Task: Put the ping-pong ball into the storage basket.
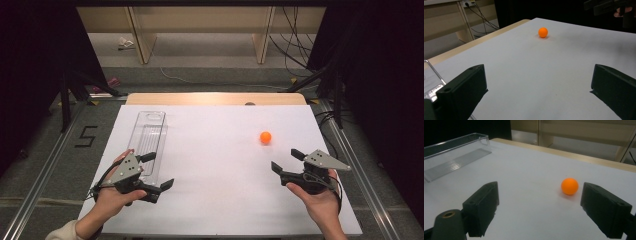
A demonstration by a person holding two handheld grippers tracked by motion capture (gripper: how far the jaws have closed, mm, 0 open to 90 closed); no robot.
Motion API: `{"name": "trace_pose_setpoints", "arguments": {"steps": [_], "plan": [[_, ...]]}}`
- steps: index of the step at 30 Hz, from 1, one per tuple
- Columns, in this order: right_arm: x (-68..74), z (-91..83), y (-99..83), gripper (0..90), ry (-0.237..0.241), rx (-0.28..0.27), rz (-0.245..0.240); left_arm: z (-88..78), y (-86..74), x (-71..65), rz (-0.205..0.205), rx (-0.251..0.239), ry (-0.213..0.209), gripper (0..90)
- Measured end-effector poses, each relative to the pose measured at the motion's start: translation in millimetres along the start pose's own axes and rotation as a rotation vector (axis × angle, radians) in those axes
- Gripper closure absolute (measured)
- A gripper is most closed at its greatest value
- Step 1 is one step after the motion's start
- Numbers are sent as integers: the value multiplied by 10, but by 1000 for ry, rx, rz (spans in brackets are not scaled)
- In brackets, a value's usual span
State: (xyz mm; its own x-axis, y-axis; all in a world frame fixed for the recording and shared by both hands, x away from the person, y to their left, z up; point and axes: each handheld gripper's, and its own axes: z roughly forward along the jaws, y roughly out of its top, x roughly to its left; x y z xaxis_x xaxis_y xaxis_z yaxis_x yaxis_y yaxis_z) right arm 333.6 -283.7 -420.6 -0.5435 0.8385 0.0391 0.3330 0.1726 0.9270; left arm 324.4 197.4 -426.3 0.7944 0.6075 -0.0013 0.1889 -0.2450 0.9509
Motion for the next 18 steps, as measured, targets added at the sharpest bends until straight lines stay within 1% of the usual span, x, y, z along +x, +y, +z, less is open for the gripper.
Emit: {"name": "trace_pose_setpoints", "arguments": {"steps": [8,9,16,17,18], "plan": [[-8,49,8,162,-11,5,-5,5,4,-13,8,0,-5,0],[-8,84,16,162,-13,7,-7,5,5,-15,8,1,-6,0],[-16,188,45,162,-18,15,-12,15,2,-30,12,6,-12,0],[-29,244,64,162,-23,19,-12,15,2,-30,12,6,-12,0],[-29,244,64,162,-23,19,-12,16,1,-30,12,6,-12,0]]}}
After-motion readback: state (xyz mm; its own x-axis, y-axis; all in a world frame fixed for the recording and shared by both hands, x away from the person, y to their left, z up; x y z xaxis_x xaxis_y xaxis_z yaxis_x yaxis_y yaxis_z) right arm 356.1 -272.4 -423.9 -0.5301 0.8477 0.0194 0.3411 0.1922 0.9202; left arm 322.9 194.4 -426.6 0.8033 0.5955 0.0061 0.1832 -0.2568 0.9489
